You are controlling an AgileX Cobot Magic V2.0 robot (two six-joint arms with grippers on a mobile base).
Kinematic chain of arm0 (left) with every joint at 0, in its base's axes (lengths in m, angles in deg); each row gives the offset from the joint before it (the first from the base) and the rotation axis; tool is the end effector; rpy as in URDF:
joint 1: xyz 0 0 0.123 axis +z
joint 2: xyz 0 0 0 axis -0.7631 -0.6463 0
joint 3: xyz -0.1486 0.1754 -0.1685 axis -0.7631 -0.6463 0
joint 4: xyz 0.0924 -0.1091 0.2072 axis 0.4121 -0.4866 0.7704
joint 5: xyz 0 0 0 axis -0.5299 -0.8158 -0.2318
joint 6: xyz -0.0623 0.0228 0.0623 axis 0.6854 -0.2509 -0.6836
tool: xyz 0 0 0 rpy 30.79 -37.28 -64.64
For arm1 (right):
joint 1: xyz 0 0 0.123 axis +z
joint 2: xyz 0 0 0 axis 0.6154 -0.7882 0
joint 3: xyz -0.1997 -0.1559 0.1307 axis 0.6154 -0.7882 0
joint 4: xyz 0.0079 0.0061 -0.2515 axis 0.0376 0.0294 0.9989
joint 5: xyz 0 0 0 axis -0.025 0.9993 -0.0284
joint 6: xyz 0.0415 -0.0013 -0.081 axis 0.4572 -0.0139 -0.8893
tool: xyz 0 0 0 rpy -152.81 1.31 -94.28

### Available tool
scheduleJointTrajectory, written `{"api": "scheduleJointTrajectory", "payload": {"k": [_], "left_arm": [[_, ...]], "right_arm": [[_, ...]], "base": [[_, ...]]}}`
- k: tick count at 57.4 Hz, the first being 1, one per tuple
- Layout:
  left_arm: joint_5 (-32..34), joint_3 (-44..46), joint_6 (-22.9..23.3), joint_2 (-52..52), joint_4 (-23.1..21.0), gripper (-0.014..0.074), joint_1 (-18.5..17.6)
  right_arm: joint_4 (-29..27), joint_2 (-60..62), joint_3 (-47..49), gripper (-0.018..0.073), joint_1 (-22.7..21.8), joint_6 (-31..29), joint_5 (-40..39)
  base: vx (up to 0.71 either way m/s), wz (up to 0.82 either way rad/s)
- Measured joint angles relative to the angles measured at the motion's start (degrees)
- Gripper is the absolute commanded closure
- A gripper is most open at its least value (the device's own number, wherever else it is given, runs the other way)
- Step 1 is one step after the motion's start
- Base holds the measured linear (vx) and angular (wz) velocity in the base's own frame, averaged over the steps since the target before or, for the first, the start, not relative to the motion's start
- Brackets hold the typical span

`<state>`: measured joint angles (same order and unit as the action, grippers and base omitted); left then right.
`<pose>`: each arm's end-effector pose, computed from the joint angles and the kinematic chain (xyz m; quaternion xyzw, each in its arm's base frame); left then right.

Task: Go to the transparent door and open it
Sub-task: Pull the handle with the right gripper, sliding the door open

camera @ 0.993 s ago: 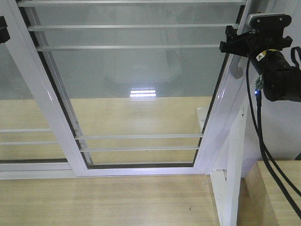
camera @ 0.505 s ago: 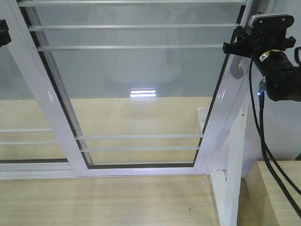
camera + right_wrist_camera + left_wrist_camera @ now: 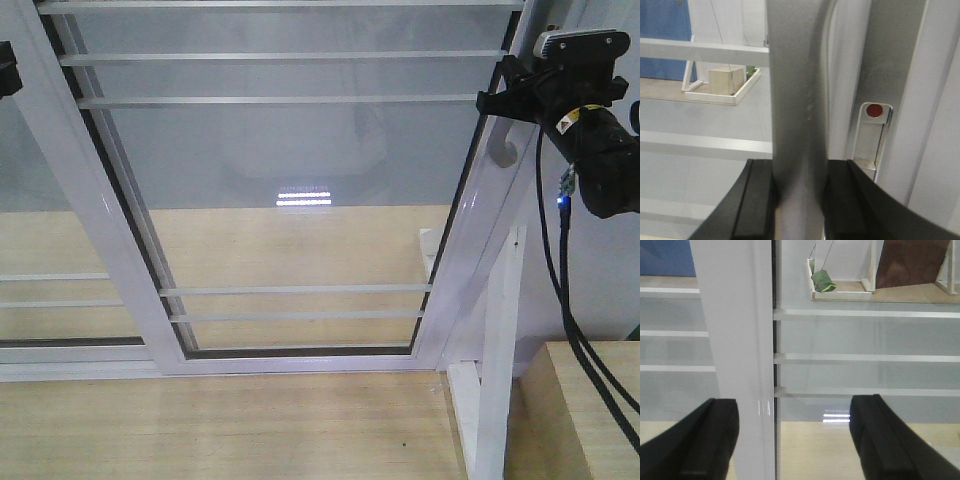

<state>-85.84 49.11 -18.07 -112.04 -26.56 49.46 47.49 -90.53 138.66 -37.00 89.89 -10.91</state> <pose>0.2674 -0.0017 0.3420 -0.0145 0.7952 -0.0169 0.6059 0.4167 0.0182 0.2070 -0.0609 0.7336 0.0388 0.6758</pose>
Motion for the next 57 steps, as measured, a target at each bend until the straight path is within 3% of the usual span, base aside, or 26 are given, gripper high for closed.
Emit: {"api": "scheduleJointTrajectory", "payload": {"k": [22, 57], "left_arm": [[0.0, 0.0, 0.0, 0.0, 0.0, 0.003, 0.0], [-1.0, 0.0, 0.0, 0.0, 0.0, 0.003, 0.0]], "right_arm": [[-1.8, 0.0, 0.3, 0.0565, 3.3, 0.3, 0.7], [-3.2, -1.9, 2.4, 0.0565, 16.5, -1.7, 0.3]], "base": [[0.0, 0.0], [0.0, 0.0]]}}
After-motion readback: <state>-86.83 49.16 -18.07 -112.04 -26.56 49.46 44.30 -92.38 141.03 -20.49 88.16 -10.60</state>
